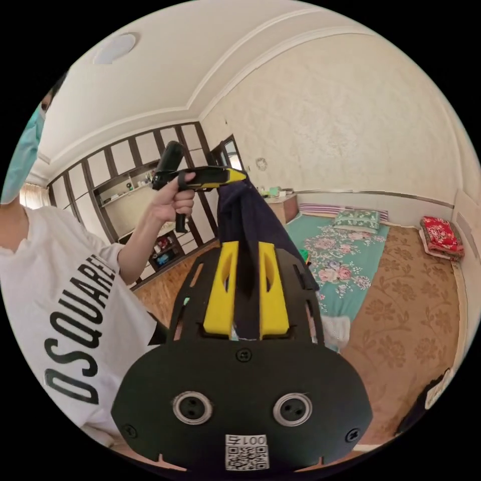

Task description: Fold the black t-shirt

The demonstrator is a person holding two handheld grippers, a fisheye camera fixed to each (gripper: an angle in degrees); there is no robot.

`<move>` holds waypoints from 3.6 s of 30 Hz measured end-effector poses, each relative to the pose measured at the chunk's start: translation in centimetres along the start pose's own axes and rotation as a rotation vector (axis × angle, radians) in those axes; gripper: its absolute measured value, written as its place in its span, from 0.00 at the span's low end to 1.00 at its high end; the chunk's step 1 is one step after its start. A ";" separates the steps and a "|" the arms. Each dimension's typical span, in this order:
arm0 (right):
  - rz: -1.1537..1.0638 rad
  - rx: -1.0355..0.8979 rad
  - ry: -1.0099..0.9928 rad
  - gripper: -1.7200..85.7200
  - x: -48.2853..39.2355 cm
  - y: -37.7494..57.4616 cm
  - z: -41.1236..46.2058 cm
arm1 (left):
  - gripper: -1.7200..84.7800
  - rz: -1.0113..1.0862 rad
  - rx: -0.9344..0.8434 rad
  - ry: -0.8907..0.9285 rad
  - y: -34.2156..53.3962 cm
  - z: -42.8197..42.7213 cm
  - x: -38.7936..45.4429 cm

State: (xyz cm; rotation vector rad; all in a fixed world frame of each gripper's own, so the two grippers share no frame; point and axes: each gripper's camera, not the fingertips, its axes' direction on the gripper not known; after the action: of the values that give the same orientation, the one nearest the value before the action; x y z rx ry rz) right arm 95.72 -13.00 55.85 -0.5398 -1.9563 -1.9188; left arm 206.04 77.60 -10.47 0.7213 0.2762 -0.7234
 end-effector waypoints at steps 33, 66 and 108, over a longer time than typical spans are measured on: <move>-0.261 0.091 1.216 0.02 -21.3 -11.9 -10.5 | 0.01 0.292 -0.317 0.204 -9.7 26.7 5.1; -0.322 -0.002 0.859 0.03 20.4 -27.3 -45.5 | 0.01 0.340 -0.154 -0.874 -54.8 71.5 11.5; -0.041 -0.215 0.942 0.03 52.8 -56.3 -43.0 | 0.01 0.132 -0.130 -0.636 -79.2 93.7 -32.1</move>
State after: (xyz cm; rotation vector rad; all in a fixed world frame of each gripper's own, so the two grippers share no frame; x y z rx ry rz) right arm 21.09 -55.15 34.28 0.3327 -1.1614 -1.8939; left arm 127.39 -12.00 32.84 0.3538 -0.3000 -0.7635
